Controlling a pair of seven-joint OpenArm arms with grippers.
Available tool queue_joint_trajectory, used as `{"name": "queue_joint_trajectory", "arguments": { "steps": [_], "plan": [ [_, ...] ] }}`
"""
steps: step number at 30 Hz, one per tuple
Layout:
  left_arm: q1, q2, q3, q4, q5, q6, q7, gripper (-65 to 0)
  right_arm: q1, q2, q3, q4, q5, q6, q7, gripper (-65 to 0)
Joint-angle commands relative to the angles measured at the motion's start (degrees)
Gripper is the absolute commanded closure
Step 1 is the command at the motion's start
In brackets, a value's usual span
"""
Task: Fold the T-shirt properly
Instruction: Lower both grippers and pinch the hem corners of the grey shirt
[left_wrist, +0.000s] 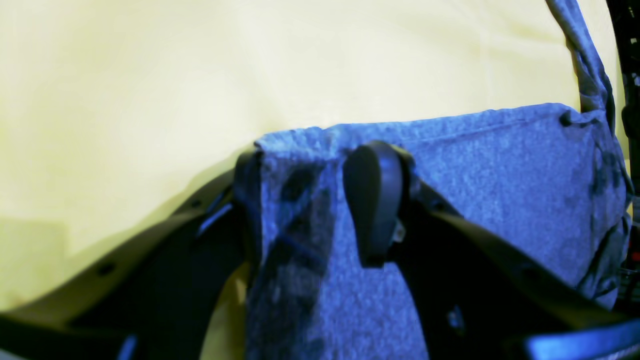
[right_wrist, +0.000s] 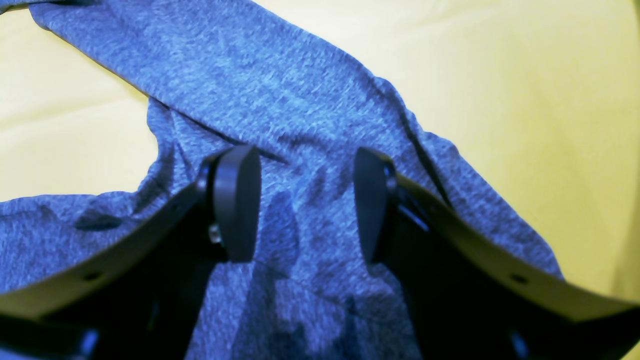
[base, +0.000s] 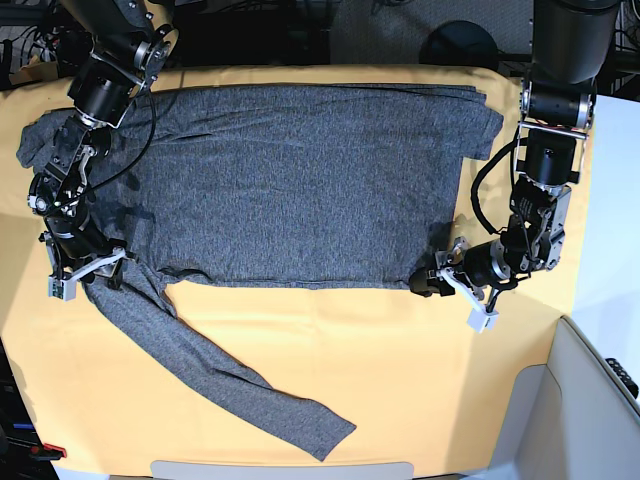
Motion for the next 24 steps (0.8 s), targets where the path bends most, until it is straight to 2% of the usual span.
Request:
{"name": "queue_joint_trajectory", "arguments": {
  "steps": [1,8,12,19,24],
  "plan": [
    [-0.92,-0.11,-0.01,0.45,0.79,0.11,1.39,-23.2,1.61,0.69,-0.04,1.08,0.55,0.26,1.4,-29.0],
    [-0.92,-0.11,0.34,0.1,0.87,0.11,1.57,0.0,1.7,0.69,-0.21,0.72,0.55,0.17,1.4,-29.1],
    [-0.92,-0.11,0.43,0.1,0.87,0.11,1.48,-0.3,4.52,1.48,-0.04,-0.86,0.11,0.17,1.4,-29.2],
    [-0.83,-0.28,0.34,0.1,0.87,0.11,1.48,-0.2,13.66,8.61,-0.39,-17.74,0.46,0.52,1.31,-29.6],
    [-0.83,-0.37,0.34,0.1,0.87,0.11,1.48,-0.2,17.7,11.59,-0.92,-26.62,0.11,0.61,1.4,-36.7]
  ]
}}
